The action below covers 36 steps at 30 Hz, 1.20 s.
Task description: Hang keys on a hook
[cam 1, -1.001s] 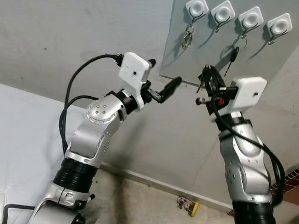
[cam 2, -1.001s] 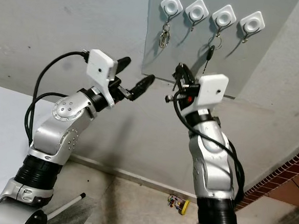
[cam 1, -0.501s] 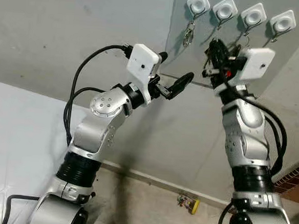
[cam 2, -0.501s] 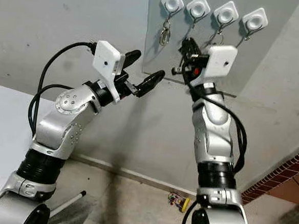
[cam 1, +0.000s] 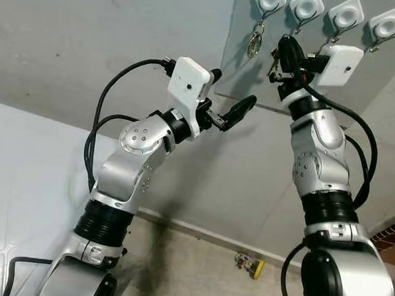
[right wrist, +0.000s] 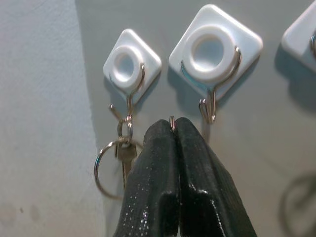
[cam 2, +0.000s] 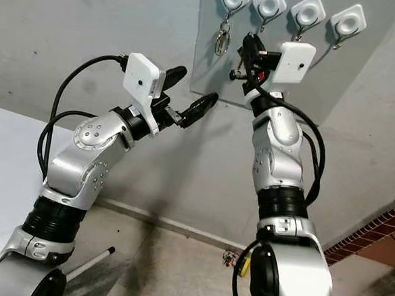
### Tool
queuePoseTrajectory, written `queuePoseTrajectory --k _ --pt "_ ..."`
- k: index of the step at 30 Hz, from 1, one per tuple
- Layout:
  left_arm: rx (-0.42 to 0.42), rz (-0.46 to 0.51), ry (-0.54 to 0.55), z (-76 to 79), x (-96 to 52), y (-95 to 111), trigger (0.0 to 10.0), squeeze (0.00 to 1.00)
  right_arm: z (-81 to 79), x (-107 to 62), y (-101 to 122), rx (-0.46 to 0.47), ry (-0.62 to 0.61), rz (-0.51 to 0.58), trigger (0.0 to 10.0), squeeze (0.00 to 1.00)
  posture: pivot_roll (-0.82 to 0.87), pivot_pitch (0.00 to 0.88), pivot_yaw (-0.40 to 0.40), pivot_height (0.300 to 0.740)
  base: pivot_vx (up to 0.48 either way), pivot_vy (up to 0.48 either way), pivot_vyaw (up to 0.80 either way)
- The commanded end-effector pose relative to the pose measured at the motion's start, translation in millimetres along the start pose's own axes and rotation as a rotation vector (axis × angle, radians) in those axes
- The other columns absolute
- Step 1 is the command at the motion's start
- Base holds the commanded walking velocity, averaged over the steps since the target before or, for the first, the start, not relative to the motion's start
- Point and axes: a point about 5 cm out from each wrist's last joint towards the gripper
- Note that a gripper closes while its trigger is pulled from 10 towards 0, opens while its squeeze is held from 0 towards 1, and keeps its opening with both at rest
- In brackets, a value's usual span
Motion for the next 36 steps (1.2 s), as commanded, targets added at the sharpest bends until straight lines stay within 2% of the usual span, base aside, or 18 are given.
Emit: queuePoseTrajectory --k 1,12,15,26,36 --pt "0.018 0.023 -0.016 4.8 1.8 9 10.0 0.0 5.2 6.0 10 0.009 -0.011 0.053 10.0 0.0 0.0 0.117 -0.028 0.74 0.0 0.0 0.0" --pt "0.012 0.023 -0.003 3.0 0.4 9 10.0 0.0 7.3 3.4 13 0.096 -0.011 0.11 10.0 0.0 0.0 0.122 -0.029 0.74 0.0 0.0 0.0" --pt "0.011 0.024 -0.002 2.9 1.2 10 10.0 0.0 10.2 0.5 13 0.148 -0.023 0.126 10.0 0.0 0.0 0.12 -0.026 0.74 0.0 0.0 0.0" --pt "0.008 0.028 -0.003 3.1 2.1 11 10.0 0.0 9.7 -6.1 12 0.199 -0.007 0.144 10.0 0.0 0.0 0.117 -0.02 0.74 0.0 0.0 0.0" --pt "0.003 0.035 0.0 2.9 2.9 12 10.0 0.0 4.4 -9.0 4 0.183 0.024 0.1 10.0 0.0 0.0 0.117 -0.02 0.74 0.0 0.0 0.0"
Point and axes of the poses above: a point about 5 cm out from each wrist's last joint towards the gripper, its own x axis pointing out of the wrist towards the gripper, its own y axis along the axis of the wrist's last joint, z = x × y, and after that the axes turned 8 degrees about -x, right-handed
